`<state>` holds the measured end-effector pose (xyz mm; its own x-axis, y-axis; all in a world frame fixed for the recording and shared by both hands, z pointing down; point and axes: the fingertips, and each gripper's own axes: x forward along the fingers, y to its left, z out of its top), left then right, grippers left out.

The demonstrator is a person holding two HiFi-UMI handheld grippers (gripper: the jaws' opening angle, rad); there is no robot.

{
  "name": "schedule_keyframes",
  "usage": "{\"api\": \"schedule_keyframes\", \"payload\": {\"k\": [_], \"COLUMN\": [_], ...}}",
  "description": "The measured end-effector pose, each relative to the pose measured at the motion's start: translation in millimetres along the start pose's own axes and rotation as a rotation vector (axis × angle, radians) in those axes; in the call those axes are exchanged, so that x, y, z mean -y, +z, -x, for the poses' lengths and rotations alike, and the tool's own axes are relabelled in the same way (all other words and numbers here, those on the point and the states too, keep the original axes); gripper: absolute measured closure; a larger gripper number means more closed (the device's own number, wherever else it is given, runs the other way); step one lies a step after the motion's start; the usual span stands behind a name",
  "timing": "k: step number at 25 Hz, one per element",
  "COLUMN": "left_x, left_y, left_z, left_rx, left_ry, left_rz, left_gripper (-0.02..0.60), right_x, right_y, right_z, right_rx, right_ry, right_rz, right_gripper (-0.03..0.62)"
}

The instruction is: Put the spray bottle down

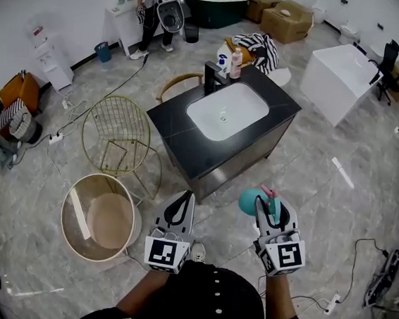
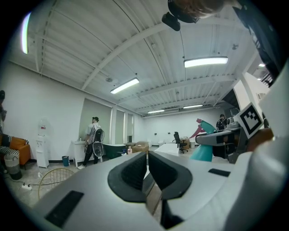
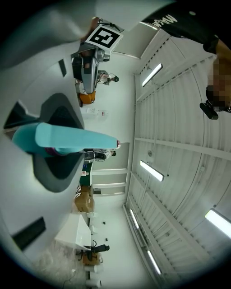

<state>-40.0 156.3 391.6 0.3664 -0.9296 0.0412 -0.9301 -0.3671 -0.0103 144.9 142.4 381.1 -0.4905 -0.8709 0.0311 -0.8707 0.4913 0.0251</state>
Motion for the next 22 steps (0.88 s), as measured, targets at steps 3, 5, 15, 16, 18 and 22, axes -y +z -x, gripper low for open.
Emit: {"api": "schedule_keyframes", "payload": {"k": [3,5,15,16,18,22], "left_x": [-16.4,-24.0,-44.9,-45.8,-48.7,-58.1], "left_y": [-3.0,-7.9,-13.1,-13.6,-17.2,-18.3], "left_z": [-7.8,-12.2,-44.8,-47.9,-54.8,-76.7], "left_rx": [-0.007,-0.019,-0.038,-0.04,-0.046,-0.043], "left_ry": [-0.003,-0.015,-0.05,-0.053,-0.056,-0.047], "left_rz": [0.006,0.012,0.016,0.018,0.021,0.01], "left_gripper": [0.56,0.56,0.56,0.56,0.56,0.56], "right_x": [0.7,0.7,5.4,6.6,9.8,21.5], "right_y": [2.5,4.5,-5.2,-6.7,-10.2,-13.4], "right_z": [-16.1,-24.0,-54.0,-57.7,-66.7,-90.5], "right_rx": [0.003,0.004,-0.033,-0.037,-0.043,-0.042], "right_ry": [-0.016,-0.029,-0.057,-0.057,-0.056,-0.049], "right_rz": [0.0,0.0,-0.016,-0.018,-0.021,-0.023], "right_gripper": [0.473,0.473,0.473,0.473,0.473,0.473]}}
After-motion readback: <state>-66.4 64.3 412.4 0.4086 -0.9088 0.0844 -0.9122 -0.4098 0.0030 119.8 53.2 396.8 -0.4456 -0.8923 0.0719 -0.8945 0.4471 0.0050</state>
